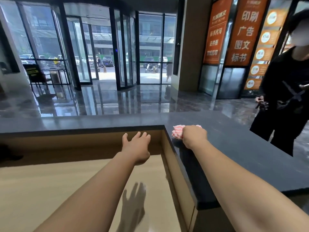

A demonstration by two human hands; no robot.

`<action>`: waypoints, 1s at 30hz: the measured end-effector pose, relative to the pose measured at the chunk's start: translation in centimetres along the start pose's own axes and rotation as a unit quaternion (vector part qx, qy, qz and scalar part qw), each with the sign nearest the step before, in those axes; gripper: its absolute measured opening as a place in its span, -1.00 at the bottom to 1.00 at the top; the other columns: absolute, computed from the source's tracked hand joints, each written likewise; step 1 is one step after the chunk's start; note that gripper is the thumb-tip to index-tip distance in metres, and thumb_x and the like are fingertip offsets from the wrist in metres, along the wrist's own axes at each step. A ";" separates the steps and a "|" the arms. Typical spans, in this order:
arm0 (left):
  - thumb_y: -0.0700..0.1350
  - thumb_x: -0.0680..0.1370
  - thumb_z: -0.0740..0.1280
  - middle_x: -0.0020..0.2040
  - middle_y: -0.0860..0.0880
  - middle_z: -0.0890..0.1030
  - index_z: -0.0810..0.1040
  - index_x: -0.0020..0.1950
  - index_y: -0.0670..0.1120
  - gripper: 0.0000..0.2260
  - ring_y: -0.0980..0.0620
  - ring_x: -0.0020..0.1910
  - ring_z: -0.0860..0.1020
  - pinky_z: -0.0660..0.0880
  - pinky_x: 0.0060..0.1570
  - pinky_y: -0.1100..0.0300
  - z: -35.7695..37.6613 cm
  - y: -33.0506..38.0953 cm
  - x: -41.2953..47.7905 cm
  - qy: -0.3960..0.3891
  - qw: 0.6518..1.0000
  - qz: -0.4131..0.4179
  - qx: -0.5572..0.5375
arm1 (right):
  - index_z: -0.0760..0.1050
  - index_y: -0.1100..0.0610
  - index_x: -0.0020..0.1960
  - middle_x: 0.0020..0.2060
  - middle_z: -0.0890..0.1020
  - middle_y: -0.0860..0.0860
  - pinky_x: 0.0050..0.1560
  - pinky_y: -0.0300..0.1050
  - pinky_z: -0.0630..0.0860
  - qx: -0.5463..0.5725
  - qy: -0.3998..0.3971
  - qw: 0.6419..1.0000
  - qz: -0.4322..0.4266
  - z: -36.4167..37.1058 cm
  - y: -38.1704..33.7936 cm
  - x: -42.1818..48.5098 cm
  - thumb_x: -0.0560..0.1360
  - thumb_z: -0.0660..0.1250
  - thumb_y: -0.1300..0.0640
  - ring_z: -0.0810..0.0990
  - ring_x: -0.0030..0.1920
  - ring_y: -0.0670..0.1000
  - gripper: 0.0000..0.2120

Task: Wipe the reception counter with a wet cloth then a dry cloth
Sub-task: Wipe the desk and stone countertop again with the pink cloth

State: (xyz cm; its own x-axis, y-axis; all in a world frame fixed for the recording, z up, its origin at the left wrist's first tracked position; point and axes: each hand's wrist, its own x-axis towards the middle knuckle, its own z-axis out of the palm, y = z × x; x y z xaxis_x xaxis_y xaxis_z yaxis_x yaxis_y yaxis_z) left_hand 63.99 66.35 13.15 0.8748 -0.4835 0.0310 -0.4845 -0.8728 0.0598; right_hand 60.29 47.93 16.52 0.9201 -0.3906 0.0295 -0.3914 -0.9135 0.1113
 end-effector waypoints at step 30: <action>0.18 0.56 0.20 0.31 0.04 0.42 0.45 0.31 -0.03 -0.58 0.04 0.33 0.34 0.13 0.30 0.02 4.5 8.8 16.5 -0.034 0.998 -0.021 -0.051 | -0.15 -0.10 0.59 0.58 -0.16 0.08 0.51 0.13 -0.21 0.092 -0.090 0.950 -0.284 8.8 -1.0 26.2 0.67 -0.16 -0.14 -0.20 0.57 0.12 -0.48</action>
State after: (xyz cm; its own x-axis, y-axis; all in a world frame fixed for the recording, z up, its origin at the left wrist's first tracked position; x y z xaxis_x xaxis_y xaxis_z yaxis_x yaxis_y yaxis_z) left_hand 74.19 50.39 9.75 0.8905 -0.4533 -0.0404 -0.4419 -0.8824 0.1615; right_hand 84.65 37.61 8.42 0.9722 0.1739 -0.1565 0.1564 -0.9806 -0.1180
